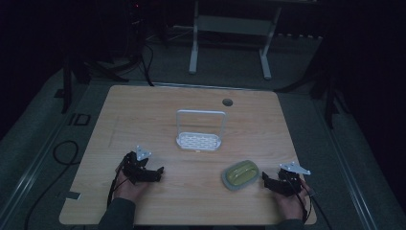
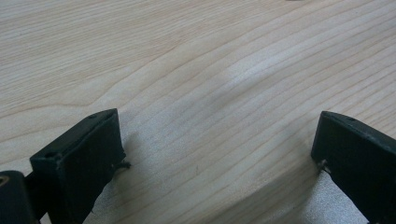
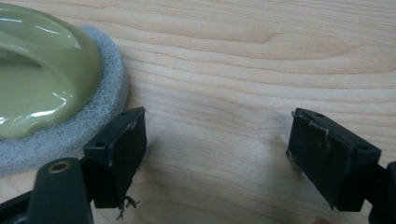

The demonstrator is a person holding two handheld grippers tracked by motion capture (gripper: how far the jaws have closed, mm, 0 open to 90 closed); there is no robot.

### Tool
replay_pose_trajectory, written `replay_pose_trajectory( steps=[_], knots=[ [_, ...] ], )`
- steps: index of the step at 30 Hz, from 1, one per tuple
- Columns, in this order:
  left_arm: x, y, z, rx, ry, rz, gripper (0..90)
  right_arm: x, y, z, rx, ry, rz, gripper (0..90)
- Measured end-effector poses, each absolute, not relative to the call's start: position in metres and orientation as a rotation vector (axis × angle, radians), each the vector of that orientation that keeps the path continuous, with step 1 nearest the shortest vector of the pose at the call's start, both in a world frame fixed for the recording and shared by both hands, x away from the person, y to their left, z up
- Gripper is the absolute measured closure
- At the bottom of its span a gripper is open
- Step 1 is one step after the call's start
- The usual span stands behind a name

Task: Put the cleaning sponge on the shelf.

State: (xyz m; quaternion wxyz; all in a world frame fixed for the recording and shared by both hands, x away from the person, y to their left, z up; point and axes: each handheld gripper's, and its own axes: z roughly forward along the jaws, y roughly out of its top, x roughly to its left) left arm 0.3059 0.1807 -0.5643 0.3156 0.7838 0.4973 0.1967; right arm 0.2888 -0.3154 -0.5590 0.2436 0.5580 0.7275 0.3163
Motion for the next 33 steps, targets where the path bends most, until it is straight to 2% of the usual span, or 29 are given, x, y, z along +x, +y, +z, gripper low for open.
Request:
replay_pose_trajectory(
  steps=[6, 11, 22, 24, 25, 28, 32, 33],
  knots=[
    [0.306, 0.181, -0.564, 2.064, 1.31, 0.518, 2.0, 0.288, -0.317, -0.559, 1.52, 1.985, 0.87, 24.2],
    [0.306, 0.18, -0.564, 2.061, 1.314, 0.519, 2.0, 0.286, -0.32, -0.557, 1.521, 1.99, 0.866, 33.0],
    [0.306, 0.18, -0.564, 2.061, 1.315, 0.519, 2.0, 0.283, -0.31, -0.546, 1.452, 1.99, 0.869, 61.7],
    [0.306, 0.18, -0.564, 2.062, 1.314, 0.519, 2.0, 0.283, -0.309, -0.544, 1.448, 1.988, 0.875, 64.7],
    [0.306, 0.18, -0.564, 2.061, 1.314, 0.519, 2.0, 0.283, -0.308, -0.54, 1.434, 1.985, 0.872, 73.5],
    [0.306, 0.18, -0.564, 2.062, 1.314, 0.519, 2.0, 0.283, -0.306, -0.538, 1.417, 1.987, 0.862, 86.9],
    [0.305, 0.18, -0.564, 2.05, 1.321, 0.529, 3.2, 0.285, -0.303, -0.538, 1.419, 2.009, 0.866, 89.8],
    [0.303, 0.18, -0.563, 2.038, 1.316, 0.533, 7.5, 0.285, -0.303, -0.538, 1.415, 2.011, 0.865, 89.8]
  ],
)
